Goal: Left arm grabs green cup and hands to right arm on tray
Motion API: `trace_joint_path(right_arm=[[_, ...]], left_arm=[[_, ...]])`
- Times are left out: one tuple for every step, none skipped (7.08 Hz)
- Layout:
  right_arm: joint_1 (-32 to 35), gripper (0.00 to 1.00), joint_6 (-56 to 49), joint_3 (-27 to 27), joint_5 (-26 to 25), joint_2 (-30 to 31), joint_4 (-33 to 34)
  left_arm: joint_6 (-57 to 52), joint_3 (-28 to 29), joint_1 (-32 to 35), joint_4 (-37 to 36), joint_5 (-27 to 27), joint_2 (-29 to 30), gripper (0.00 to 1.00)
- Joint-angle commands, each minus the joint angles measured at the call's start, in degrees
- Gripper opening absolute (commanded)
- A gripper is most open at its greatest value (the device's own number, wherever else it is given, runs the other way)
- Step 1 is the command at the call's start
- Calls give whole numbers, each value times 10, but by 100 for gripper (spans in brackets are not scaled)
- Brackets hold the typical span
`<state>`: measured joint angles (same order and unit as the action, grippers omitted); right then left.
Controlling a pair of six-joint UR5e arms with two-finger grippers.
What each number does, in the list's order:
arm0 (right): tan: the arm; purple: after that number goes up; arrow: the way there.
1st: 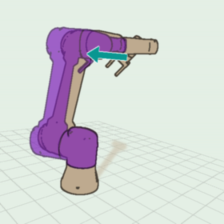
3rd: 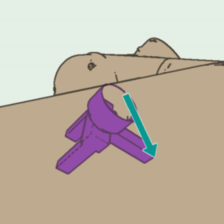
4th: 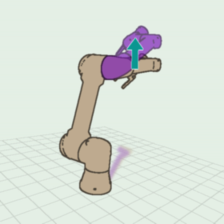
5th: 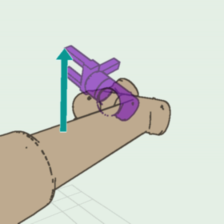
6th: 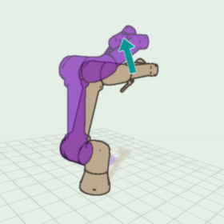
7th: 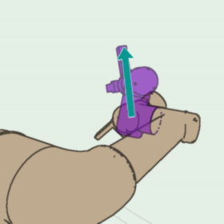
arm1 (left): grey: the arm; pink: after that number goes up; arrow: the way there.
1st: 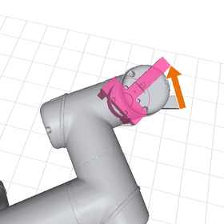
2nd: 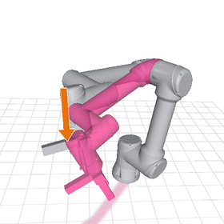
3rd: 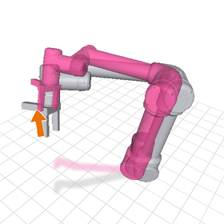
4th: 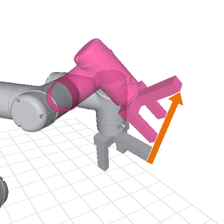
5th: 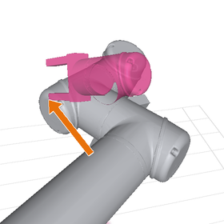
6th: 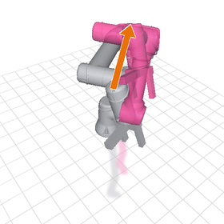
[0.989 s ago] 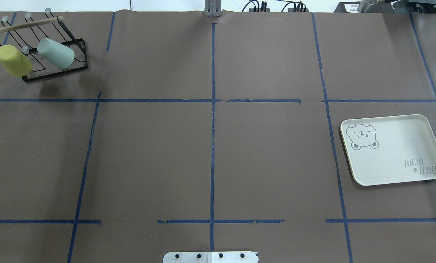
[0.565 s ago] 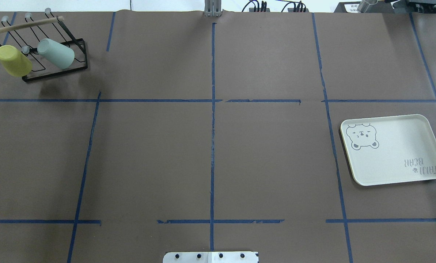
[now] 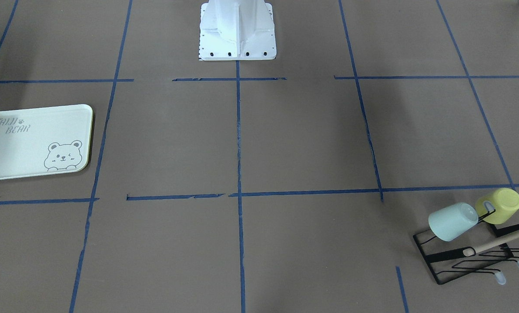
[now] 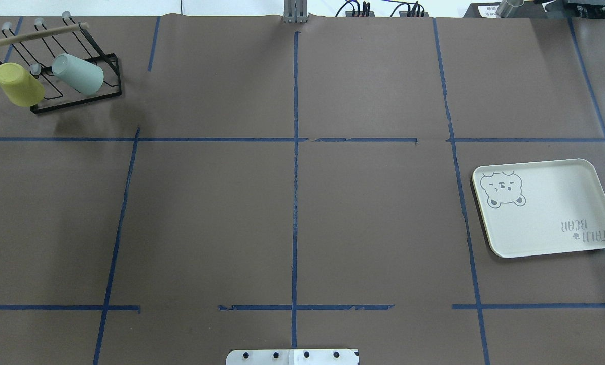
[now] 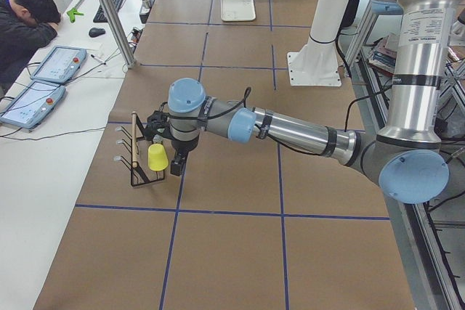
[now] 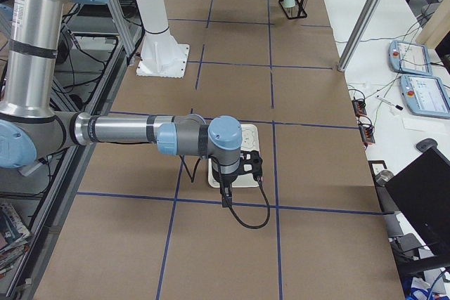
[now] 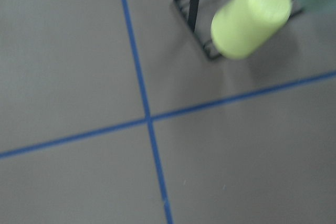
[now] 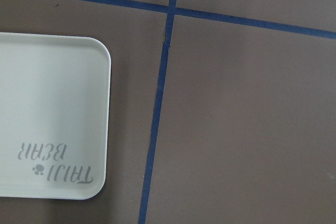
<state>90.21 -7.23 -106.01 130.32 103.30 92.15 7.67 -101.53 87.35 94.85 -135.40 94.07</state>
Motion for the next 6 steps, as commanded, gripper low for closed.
trace_joint_path(right_arm=[[0,100,-1,-1,0,0,0],[0,100,0,-1,0,0,0],[0,100,-1,-1,0,0,0],[0,100,-1,0,0,0,0],[0,100,-1,-1,0,0,0],[0,100,-1,-1,0,0,0]], left_arm=[[90,2,-46,113,-1,14,100],[200,5,-99,171,17,15,100],[272,12,-135,223,101,18,100],[338,19,-182,254,170,34,100],[396,30,-208,261,227,66,100],[408,34,-221,271,264,80,100]])
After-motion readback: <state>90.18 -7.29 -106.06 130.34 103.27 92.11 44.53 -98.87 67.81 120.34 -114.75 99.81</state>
